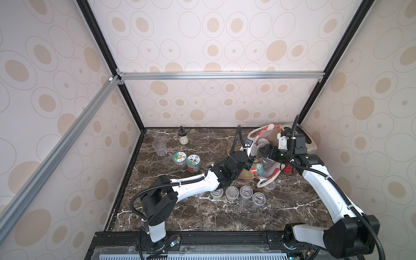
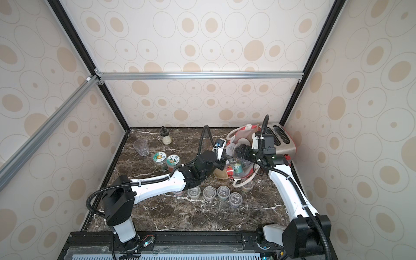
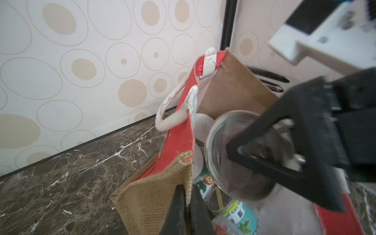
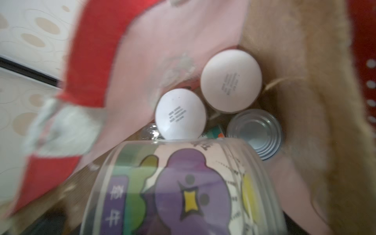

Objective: Take out the seed jars from the canvas bag
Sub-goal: Pick up the seed jar from the canvas bag.

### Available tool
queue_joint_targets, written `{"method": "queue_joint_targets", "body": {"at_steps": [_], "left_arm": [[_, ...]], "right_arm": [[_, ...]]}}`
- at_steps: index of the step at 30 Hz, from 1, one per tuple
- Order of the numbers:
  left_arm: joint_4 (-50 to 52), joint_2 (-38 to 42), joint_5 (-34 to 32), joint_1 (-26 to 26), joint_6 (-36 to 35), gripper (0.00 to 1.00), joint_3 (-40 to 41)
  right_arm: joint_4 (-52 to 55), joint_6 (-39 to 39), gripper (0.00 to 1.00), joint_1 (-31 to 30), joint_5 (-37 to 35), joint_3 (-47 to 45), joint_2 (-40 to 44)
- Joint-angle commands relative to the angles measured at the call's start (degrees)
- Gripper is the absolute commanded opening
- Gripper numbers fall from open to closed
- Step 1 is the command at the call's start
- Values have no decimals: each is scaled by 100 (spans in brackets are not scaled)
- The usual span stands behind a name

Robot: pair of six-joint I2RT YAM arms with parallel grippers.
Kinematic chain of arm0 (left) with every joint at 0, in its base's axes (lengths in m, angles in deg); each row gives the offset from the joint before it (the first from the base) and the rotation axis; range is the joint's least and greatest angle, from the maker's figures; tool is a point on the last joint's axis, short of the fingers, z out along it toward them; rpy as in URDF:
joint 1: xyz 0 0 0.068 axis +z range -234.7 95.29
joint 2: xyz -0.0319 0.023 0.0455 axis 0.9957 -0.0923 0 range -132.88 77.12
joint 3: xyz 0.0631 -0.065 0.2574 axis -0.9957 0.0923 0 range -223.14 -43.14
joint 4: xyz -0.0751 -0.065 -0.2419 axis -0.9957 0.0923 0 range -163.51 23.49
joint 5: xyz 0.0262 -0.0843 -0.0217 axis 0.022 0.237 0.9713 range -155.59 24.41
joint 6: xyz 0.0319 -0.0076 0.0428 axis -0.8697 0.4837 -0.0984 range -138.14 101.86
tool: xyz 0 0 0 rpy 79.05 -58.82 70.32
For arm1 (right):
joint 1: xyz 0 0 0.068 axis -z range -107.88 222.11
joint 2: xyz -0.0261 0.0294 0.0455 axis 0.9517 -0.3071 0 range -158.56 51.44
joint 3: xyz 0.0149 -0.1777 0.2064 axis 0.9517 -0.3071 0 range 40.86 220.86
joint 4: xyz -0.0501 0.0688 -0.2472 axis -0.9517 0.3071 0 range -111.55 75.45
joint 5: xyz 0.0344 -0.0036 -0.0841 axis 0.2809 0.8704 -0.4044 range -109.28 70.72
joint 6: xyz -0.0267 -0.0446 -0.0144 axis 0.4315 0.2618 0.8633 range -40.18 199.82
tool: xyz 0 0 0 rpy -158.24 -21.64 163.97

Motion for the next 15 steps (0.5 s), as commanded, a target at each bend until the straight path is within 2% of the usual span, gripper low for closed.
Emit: {"method": "queue_joint_targets", "body": {"at_steps": [1,5,11,15], "left_arm": [[397,-50,402,255,575,12,-323],[605,-102,859,615,895,21,-483],[824,69,1427,1015,1230,56,-551],[1058,488,1677,1294,1475,72,-434]], "right_arm": [[9,391,69,-143,375,250,372],[-10,727,69,-456,507,278,713],[-116,1171,69,-972,502,225,1120],[-89,1503,69,-1543,262,250,1251]]}}
